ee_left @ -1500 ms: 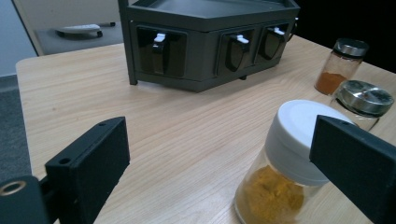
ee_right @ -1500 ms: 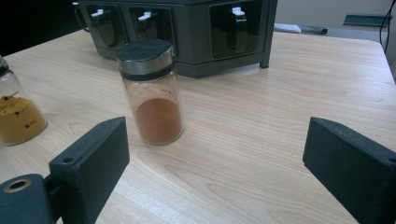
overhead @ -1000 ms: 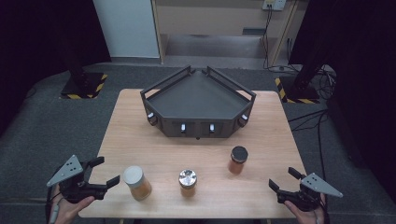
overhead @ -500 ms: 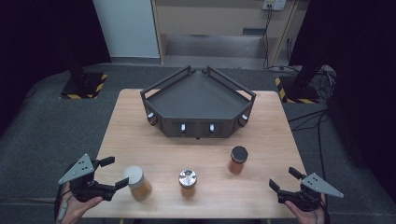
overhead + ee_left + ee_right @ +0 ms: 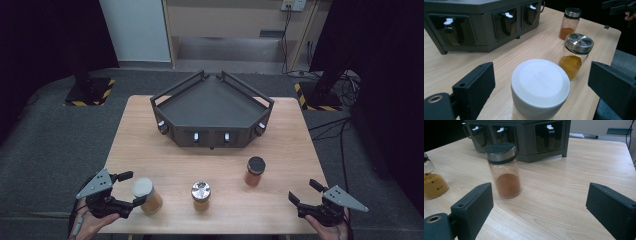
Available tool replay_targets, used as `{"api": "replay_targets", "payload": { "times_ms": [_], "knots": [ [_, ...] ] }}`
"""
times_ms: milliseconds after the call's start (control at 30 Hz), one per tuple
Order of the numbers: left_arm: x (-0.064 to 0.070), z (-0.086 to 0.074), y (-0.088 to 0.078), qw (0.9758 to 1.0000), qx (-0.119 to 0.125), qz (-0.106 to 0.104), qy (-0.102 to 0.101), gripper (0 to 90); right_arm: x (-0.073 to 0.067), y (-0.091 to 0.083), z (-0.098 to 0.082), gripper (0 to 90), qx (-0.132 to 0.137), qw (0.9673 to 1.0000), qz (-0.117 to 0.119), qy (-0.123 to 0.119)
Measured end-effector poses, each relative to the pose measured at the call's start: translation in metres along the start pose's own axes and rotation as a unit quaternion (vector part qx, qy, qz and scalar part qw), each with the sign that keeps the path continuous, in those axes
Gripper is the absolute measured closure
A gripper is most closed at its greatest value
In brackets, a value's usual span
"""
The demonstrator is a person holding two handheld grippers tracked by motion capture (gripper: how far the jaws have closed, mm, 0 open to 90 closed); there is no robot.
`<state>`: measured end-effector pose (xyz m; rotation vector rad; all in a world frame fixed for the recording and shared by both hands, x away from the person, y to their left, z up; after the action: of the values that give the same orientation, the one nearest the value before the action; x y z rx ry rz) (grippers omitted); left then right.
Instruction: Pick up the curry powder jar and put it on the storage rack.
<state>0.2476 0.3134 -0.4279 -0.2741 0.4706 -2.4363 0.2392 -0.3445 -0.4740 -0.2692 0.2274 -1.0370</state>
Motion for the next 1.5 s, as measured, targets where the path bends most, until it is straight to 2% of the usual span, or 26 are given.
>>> {"api": "replay_targets", "payload": {
  "times_ms": [167,367,767,900,1133,1400,1500],
  "knots": [
    [-0.002,-0.005,0.006,1.0000,-0.004,-0.004,-0.005,8.9,0.000,0.000,0.000,7.5,0.000,1.0000,0.000,0.000],
    [-0.002,-0.010,0.012,1.0000,-0.006,-0.006,-0.001,11.9,0.001,0.000,0.000,7.6,0.001,1.0000,0.000,0.002],
    [-0.002,-0.022,0.020,0.9999,-0.007,-0.001,0.011,25.4,0.001,0.000,0.000,7.6,0.001,1.0000,0.001,0.004],
    [-0.001,-0.023,0.021,0.9997,-0.004,0.003,0.025,32.2,0.001,0.000,0.000,7.6,0.001,1.0000,0.001,0.004],
    [0.001,-0.022,0.021,0.9995,-0.005,0.010,0.030,32.9,0.001,0.000,0.000,7.6,0.002,1.0000,0.002,0.005],
    [0.001,-0.022,0.021,0.9997,0.001,0.015,0.018,32.8,0.001,0.000,0.000,7.6,0.001,1.0000,0.002,0.005],
    [0.001,-0.020,0.021,0.9999,0.002,0.008,0.014,32.8,0.001,0.000,0.000,7.6,0.002,1.0000,0.002,0.004]
  ]
}}
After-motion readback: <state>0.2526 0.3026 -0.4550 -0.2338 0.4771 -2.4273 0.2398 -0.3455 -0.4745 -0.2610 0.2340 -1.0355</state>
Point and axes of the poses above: each handheld gripper's, and its own axes: y roughly forward along the jaws, z roughly out of its top, x roughly to its right, the point moved 10 cm from there along y, roughly forward along the jaws, and after that the axes turned 1 degree about -z, right-handed, at the moved point
